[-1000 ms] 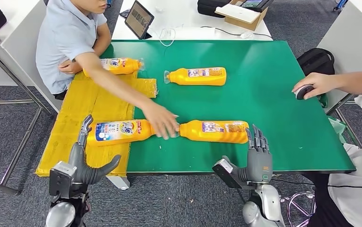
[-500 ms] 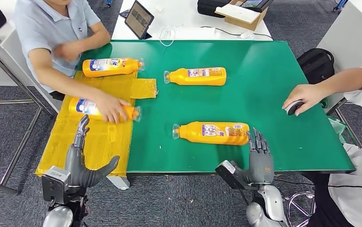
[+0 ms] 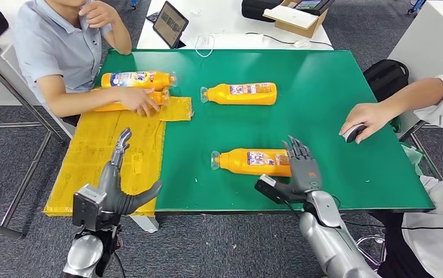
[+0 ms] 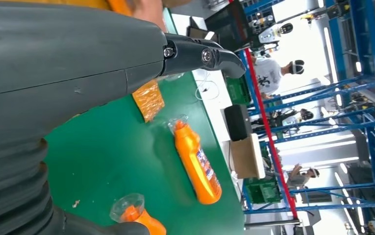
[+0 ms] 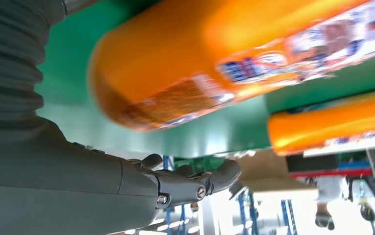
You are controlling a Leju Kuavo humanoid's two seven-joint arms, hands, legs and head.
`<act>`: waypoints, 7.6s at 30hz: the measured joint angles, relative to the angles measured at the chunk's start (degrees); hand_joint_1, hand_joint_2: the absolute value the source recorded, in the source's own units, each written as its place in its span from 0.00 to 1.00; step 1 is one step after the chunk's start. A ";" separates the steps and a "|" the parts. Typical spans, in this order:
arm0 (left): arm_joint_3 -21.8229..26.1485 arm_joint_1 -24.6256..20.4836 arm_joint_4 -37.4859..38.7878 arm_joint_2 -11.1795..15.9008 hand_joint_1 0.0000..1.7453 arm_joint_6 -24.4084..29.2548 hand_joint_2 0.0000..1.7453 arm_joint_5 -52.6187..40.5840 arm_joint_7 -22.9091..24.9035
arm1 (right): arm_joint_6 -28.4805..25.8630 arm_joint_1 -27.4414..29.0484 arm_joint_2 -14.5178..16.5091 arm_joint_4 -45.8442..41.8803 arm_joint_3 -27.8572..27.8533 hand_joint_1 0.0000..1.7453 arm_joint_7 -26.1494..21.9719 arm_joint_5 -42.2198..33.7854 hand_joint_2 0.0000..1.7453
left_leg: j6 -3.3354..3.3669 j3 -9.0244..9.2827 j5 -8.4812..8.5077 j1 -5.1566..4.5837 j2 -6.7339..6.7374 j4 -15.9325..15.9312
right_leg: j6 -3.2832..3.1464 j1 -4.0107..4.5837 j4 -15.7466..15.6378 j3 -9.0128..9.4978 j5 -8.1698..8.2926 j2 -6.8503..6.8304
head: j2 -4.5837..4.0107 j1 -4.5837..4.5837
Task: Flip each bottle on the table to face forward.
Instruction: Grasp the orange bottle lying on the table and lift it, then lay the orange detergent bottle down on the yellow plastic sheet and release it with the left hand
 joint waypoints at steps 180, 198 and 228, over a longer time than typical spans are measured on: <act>-6.60 -3.44 9.14 0.98 0.23 -26.74 1.00 32.74 1.12 | 8.41 0.16 15.08 -10.27 34.12 1.00 -21.98 -47.93 1.00 | -0.05 0.04 -0.04 0.08 0.00 -0.02 | -0.03 0.03 0.01 0.03 -0.04 0.00 | 0.00 0.02; -7.97 -4.70 9.91 1.83 1.00 -21.62 1.00 32.20 3.12 | -10.01 -0.96 17.56 -4.26 29.84 0.00 -21.68 -23.73 0.00 | -0.05 0.04 -0.04 0.08 0.01 -0.02 | -0.03 0.03 0.01 0.02 -0.04 0.01 | 0.00 0.02; 2.54 -14.41 22.46 3.64 1.00 1.73 1.00 20.17 4.44 | -10.47 13.22 22.50 -32.41 7.77 0.00 -21.62 3.36 0.00 | -0.11 0.00 0.01 0.14 0.02 -0.02 | -0.09 0.12 0.02 -0.04 -0.02 -0.01 | 0.00 0.04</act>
